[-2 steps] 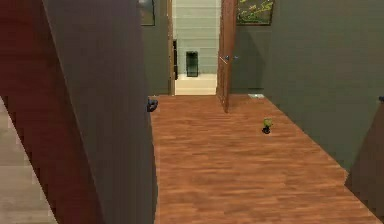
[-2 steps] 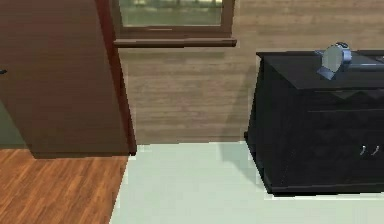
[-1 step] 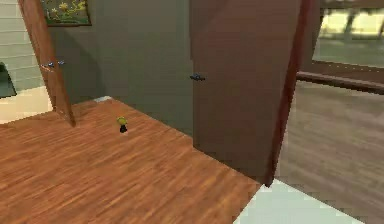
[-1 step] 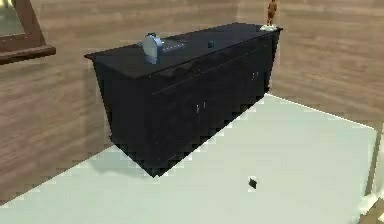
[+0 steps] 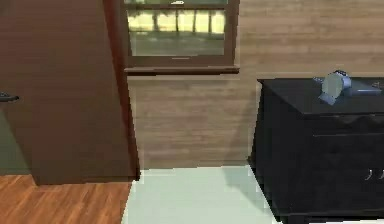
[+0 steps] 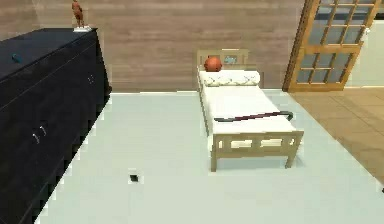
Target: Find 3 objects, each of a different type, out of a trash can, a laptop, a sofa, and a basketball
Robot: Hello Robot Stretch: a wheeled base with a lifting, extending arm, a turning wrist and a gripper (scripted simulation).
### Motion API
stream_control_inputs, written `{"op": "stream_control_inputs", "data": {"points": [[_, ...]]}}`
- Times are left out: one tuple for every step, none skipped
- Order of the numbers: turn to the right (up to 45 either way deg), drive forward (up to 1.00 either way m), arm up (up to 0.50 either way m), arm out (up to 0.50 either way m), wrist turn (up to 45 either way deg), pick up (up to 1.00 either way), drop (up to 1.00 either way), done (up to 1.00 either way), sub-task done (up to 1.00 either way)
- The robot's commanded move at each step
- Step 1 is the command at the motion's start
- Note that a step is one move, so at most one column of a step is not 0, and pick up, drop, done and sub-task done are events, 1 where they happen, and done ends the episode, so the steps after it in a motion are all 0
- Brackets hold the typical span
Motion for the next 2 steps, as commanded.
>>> {"op": "stream_control_inputs", "data": {"points": [[45.0,0.00,0.00,0.00,0.0,0.00,0.00,0.00,0.00],[39.0,0.00,0.00,0.00,0.0,0.00,0.00,0.00,0.00]]}}
